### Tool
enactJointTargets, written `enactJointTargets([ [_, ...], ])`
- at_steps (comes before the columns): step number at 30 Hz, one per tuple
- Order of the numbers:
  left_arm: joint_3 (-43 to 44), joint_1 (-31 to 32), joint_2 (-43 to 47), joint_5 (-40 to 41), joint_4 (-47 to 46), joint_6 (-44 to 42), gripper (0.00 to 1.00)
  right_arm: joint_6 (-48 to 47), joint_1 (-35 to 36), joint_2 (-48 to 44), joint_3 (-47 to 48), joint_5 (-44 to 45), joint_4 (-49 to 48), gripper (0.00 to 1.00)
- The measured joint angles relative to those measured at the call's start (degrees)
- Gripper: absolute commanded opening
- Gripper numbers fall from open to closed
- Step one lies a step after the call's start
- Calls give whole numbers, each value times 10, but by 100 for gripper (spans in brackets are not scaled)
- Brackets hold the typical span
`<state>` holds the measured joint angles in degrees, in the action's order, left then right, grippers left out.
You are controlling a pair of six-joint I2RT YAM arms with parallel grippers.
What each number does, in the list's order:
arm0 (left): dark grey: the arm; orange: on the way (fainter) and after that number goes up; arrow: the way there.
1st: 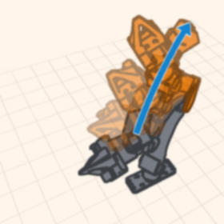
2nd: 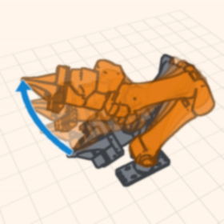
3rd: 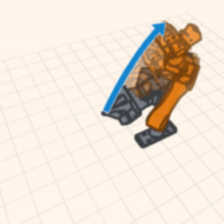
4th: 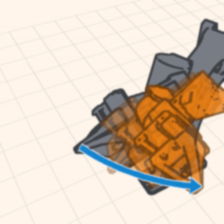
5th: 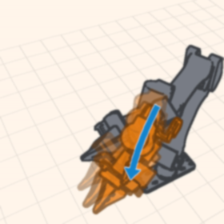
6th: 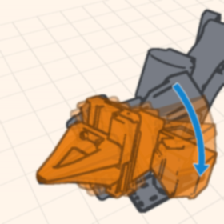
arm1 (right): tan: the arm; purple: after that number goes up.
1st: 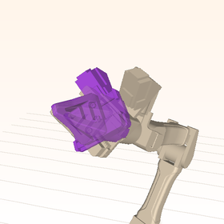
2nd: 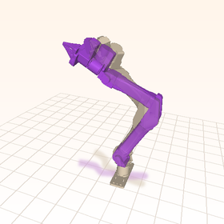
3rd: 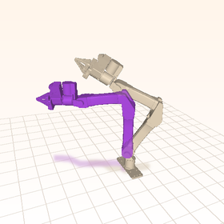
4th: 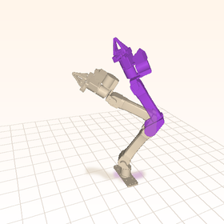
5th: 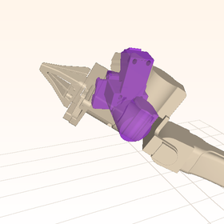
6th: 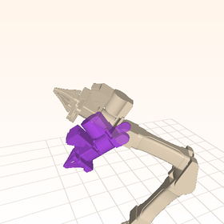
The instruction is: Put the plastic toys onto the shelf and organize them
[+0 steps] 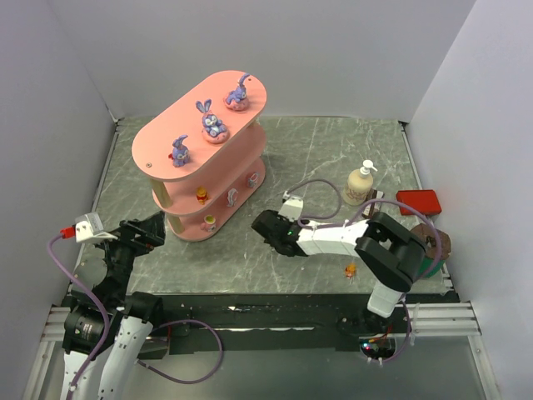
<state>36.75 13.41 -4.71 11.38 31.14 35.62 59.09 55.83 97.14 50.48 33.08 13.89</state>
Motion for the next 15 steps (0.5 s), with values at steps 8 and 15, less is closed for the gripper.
enactJointTargets([
  [8,0,0,-5,0,0,0,96,-8,3,21,25,-30,-25,55],
  [15,0,0,-8,0,0,0,96,-69,7,51,83,-47,18,64],
])
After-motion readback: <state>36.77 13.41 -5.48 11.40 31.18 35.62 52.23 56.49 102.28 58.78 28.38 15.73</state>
